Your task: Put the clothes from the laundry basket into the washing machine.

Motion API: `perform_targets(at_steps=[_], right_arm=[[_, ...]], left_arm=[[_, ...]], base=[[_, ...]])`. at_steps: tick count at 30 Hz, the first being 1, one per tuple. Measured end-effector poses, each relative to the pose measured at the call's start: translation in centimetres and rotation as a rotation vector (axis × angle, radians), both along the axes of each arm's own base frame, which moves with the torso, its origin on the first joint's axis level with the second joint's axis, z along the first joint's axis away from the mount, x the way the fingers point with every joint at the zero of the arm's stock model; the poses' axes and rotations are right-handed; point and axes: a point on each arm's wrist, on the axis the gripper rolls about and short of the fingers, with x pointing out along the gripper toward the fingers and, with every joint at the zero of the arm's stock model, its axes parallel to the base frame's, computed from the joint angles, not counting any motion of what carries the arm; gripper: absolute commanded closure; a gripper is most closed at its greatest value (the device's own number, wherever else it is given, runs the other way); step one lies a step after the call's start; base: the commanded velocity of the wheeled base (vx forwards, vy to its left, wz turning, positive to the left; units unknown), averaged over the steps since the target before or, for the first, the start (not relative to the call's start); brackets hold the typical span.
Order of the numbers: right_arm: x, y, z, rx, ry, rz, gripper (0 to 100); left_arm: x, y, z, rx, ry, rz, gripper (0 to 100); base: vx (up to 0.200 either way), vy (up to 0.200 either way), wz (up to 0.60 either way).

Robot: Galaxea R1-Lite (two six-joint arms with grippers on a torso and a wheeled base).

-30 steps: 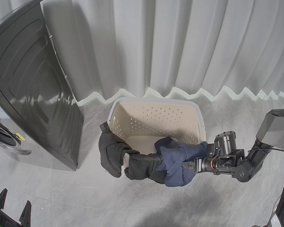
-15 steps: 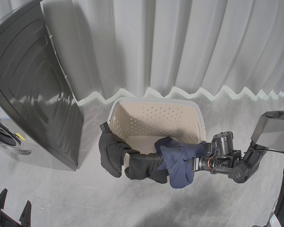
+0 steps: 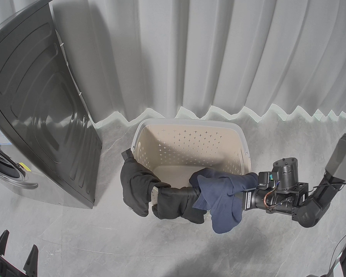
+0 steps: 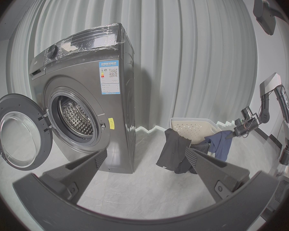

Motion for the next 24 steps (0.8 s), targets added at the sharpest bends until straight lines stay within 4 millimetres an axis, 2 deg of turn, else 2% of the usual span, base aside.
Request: perform_targets(at_steps=[14,24], right_arm=[[-5.2,-1.0,7.2,0.091,-0.209,0.05,100],[-8.8,-1.0,13.7,0.166,-0.458,0.128,100]], left_arm=[[0.0,0.0,0.0,0.0,0.0,0.001,0],[0.0,0.0,0.0,0.0,0.0,0.0,0]], base=[[0.0,0.0,0.0],[0.0,0.0,0.0]])
